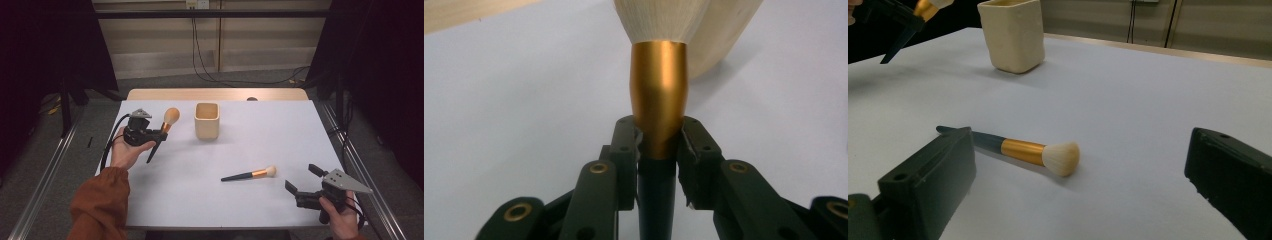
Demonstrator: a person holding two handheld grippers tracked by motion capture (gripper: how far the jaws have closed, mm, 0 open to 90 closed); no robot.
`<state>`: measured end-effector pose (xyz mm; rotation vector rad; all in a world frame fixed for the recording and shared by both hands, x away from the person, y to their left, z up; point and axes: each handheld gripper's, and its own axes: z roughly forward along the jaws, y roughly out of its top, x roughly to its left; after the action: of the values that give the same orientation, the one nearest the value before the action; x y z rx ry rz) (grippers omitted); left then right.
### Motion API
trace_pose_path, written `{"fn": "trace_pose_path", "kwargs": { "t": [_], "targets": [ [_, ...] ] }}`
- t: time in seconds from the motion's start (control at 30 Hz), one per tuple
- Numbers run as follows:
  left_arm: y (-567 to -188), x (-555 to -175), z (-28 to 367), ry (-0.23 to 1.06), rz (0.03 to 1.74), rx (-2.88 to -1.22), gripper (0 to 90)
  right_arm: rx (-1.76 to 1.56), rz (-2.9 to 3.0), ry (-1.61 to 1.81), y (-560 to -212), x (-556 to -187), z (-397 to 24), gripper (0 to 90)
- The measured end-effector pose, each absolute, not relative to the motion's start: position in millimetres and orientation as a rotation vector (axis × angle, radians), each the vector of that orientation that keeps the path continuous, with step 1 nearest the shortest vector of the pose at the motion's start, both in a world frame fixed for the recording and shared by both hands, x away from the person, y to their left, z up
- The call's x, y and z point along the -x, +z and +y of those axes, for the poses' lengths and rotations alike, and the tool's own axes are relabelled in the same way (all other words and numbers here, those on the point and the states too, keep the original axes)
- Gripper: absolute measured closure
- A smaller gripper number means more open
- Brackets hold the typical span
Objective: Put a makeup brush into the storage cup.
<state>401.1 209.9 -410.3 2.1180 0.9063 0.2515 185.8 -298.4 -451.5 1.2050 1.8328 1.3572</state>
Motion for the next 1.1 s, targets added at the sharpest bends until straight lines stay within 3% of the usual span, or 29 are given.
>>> {"fn": "trace_pose_path", "kwargs": {
  "t": [1.1],
  "targets": [
    [-384,-389,207,0.31,0.811,-1.817,71.4,-1.206,1.823,1.356,-451,-186,-298,0.0]
  ]
}}
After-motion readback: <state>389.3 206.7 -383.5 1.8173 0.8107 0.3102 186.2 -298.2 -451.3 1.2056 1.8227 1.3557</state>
